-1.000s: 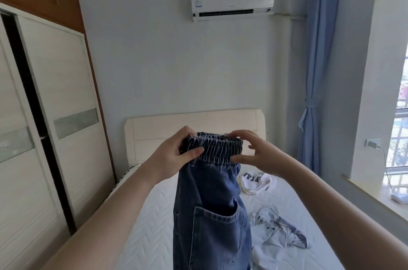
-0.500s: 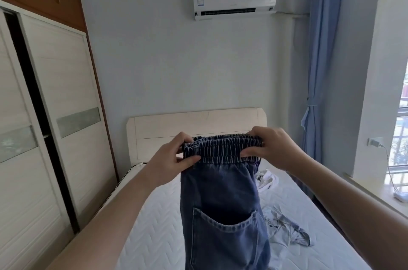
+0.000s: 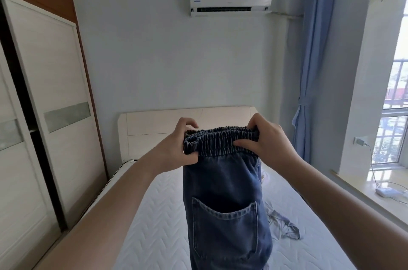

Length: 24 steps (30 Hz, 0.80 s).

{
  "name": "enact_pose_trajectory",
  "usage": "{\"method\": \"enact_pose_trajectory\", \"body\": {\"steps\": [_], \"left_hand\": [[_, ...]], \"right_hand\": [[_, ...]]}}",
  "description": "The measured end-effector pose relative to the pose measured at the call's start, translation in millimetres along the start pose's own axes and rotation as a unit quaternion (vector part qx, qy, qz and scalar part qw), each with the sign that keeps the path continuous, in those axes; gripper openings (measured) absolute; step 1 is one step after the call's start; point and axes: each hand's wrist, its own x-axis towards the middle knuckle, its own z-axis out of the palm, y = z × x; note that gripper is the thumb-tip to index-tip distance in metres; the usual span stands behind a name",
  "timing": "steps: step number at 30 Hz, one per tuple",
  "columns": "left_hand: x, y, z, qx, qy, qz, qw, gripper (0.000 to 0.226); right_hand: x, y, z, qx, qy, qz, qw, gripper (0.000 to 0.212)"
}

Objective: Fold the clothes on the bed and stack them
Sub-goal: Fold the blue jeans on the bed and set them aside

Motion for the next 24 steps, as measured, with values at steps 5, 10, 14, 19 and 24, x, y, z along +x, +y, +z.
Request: {"method": "enact_pose_trajectory", "body": {"steps": [5,10,14,19,24], "left_hand": [[10.5,44.2,-33.8,0.239,-0.203,-0.103,0.944,0.092],[30.4,77.7,-27.6,0.308,-0.212,-0.075,0.924,0.090],[38.7,69.4,-12.2,0.247,-0.203,-0.008,0.947,0.061],[37.6,38.8,8.7,0.180,-0.187,0.021,0.966,0.038],[25.6,3.2,45.7,0.191,-0.164,0.023,0.968,0.032]], "right_hand": [[-6.7,-20.8,6.2,0.030,0.011,0.018,0.999,0.056],[-11.3,-41.5,1.8,0.053,0.034,0.023,0.998,0.062],[-16.5,-44.6,-0.2,0.090,0.062,0.037,0.993,0.063],[-29.4,-20.2,13.3,0.161,0.049,0.070,0.983,0.059],[-77.6,25.1,39.9,0.148,-0.049,0.106,0.982,0.055]]}}
